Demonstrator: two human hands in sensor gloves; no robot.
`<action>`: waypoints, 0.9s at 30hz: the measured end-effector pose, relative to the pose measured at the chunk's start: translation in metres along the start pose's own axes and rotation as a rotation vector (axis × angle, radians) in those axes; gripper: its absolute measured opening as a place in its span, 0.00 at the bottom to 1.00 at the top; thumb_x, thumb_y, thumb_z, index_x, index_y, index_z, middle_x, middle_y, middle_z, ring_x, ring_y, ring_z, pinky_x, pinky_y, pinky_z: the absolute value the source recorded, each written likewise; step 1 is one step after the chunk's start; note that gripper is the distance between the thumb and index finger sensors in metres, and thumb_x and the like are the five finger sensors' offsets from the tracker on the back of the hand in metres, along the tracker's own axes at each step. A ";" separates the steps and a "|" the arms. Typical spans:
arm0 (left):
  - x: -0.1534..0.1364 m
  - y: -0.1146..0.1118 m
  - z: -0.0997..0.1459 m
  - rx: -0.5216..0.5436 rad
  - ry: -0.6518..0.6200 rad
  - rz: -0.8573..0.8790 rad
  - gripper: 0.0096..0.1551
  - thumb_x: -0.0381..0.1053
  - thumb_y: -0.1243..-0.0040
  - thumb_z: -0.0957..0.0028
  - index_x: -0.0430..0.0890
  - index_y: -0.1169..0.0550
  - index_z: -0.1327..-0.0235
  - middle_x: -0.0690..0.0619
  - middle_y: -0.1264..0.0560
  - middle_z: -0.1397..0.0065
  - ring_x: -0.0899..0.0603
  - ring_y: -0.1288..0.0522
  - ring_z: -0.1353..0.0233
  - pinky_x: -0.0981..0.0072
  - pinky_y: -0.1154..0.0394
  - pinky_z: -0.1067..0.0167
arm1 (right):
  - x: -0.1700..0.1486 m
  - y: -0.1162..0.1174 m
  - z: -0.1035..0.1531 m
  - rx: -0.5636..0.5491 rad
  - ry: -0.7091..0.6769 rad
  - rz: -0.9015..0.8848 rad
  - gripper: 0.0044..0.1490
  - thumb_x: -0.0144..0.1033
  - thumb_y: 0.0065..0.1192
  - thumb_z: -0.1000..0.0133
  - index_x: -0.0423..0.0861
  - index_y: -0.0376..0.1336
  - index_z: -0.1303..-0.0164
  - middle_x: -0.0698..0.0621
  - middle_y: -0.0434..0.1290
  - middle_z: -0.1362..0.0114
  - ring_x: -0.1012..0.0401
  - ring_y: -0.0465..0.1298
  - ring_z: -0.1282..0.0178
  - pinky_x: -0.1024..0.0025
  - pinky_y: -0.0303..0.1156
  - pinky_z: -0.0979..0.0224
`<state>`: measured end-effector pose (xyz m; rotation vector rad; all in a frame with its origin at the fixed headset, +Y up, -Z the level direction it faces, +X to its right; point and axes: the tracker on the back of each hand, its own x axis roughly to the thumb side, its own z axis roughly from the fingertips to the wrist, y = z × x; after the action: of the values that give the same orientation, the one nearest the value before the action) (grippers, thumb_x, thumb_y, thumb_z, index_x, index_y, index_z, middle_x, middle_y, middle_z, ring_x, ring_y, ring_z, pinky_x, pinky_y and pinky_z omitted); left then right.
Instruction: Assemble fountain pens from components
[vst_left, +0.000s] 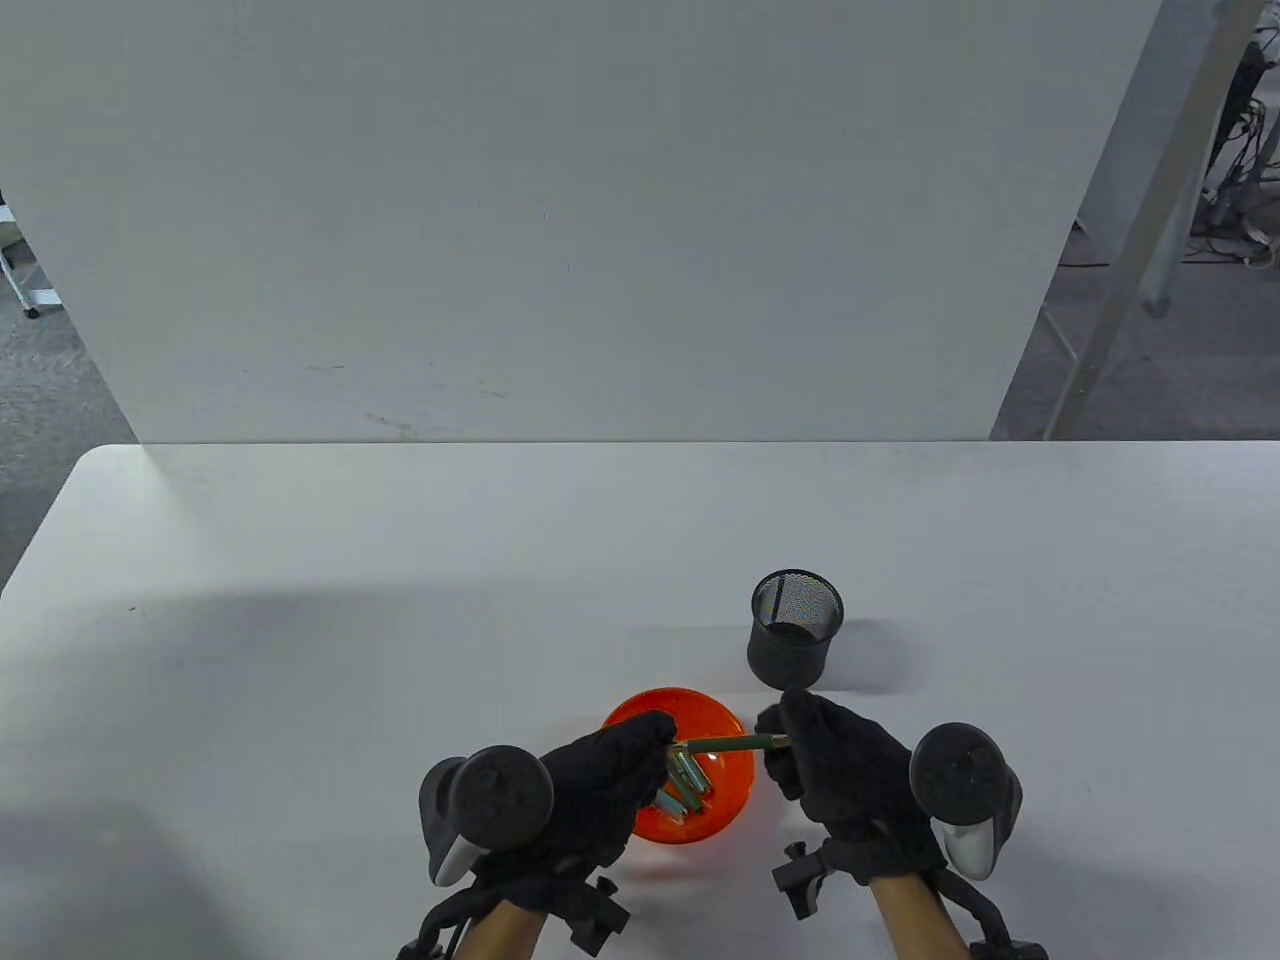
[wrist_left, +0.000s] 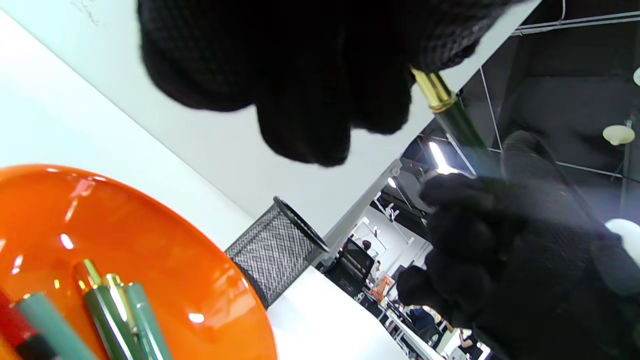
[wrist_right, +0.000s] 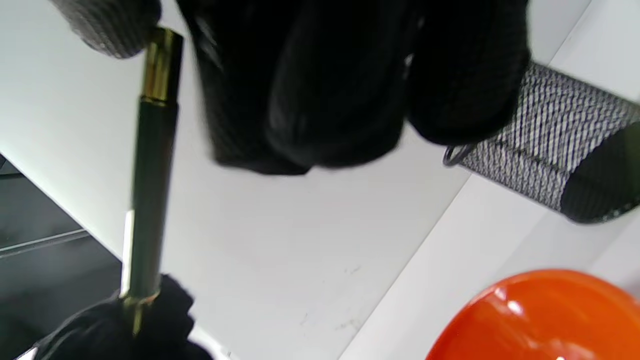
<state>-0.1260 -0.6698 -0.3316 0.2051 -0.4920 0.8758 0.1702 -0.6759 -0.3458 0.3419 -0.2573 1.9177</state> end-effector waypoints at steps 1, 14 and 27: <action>-0.002 0.002 0.000 0.009 0.011 0.005 0.23 0.56 0.45 0.37 0.56 0.25 0.29 0.54 0.17 0.42 0.48 0.12 0.51 0.56 0.17 0.55 | 0.000 0.001 -0.001 0.060 -0.001 -0.031 0.48 0.66 0.44 0.37 0.41 0.57 0.19 0.47 0.77 0.36 0.56 0.81 0.52 0.50 0.78 0.41; 0.003 -0.001 -0.001 0.005 -0.010 -0.019 0.23 0.56 0.45 0.37 0.56 0.25 0.29 0.54 0.17 0.42 0.48 0.13 0.51 0.55 0.17 0.55 | 0.002 -0.006 0.000 -0.046 -0.022 -0.035 0.26 0.54 0.61 0.38 0.47 0.73 0.42 0.52 0.83 0.49 0.64 0.82 0.62 0.59 0.82 0.47; 0.000 0.003 -0.001 0.019 0.007 -0.006 0.23 0.56 0.45 0.37 0.56 0.25 0.29 0.54 0.17 0.42 0.48 0.12 0.51 0.56 0.17 0.55 | 0.000 -0.001 0.001 -0.018 -0.004 -0.040 0.42 0.66 0.45 0.37 0.43 0.69 0.33 0.50 0.82 0.47 0.59 0.82 0.59 0.52 0.79 0.44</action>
<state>-0.1277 -0.6679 -0.3328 0.2208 -0.4766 0.8755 0.1713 -0.6759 -0.3452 0.3363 -0.2685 1.8748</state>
